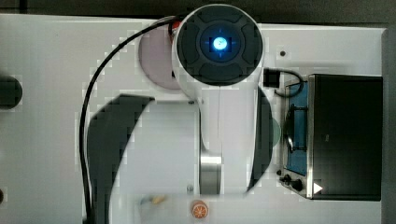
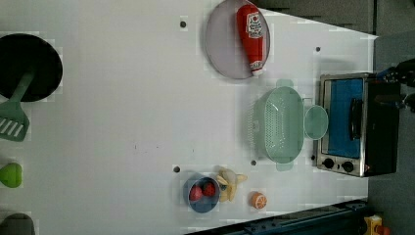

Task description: Drag strainer right to left.

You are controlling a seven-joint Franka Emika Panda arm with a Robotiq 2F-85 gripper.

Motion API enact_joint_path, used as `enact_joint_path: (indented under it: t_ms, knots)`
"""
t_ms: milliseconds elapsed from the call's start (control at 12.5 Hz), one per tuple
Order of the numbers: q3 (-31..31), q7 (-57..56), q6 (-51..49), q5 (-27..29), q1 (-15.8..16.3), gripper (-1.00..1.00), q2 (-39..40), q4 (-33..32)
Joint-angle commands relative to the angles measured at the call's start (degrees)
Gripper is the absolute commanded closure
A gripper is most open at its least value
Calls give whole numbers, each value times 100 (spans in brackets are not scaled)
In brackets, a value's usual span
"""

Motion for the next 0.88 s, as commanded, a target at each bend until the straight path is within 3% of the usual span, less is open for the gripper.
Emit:
enact_joint_path:
  t_ms: [80,240,640,880]
  knots:
    - [-156,313,-1155,-114,-215,-59,-2750,-1516]
    - [-152,313,-1157,-114,-214,-99,-2739,-1521]
    - [-40,368,-656,-110,-199,-100,-2377,-1901]
    - [68,1069,97,-111,-199,-100,-1832,-2397]
